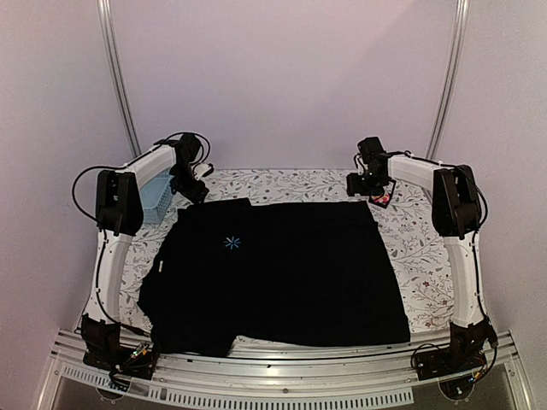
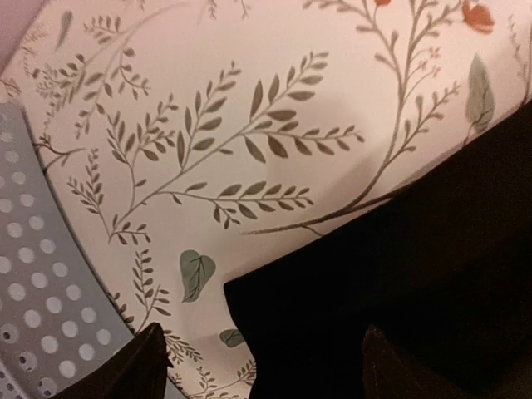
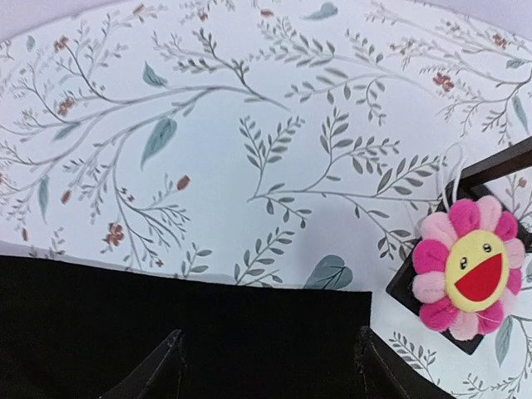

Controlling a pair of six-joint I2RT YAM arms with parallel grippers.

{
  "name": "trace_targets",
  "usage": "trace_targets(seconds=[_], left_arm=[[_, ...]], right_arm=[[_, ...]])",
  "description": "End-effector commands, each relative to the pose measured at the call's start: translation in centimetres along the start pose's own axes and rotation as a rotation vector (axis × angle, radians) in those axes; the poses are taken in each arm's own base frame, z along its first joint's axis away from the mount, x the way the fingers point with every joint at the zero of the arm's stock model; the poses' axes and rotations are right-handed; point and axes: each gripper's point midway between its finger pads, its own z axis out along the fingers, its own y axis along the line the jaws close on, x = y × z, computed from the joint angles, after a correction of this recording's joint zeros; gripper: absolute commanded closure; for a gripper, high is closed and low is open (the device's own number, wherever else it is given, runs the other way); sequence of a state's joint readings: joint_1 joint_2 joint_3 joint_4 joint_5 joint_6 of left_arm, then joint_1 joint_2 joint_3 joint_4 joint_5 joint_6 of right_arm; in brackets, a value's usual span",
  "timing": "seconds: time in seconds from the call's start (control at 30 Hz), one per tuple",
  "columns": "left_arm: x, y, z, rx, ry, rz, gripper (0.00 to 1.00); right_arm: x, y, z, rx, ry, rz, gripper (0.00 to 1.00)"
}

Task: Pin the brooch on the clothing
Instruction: Smooth out the flattened clothing at the center of the board.

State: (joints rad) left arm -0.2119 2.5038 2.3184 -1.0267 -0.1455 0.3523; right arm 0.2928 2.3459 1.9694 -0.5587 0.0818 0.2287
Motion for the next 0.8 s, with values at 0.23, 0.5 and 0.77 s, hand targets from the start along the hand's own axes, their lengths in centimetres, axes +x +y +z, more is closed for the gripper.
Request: trace_targets(seconds=[0.23, 0.5, 0.77], left_arm=[[6.7, -2.9, 3.9, 0.152, 0.223, 0.071, 0.19], [8.3, -5.1, 4.2, 0.241, 0.282, 0.106, 0.93], [-1.1, 2.4, -2.6, -0.095, -0.124, -0.024, 1.00]], right_arm=[[8.5, -1.5, 5.8, 0.029, 0.262, -0.089, 0.40], [8.2, -0.7, 5.3, -0.017, 0.260, -0.084, 0.87], [2.8, -1.6, 3.5, 0.006, 0.103, -0.034, 1.00]])
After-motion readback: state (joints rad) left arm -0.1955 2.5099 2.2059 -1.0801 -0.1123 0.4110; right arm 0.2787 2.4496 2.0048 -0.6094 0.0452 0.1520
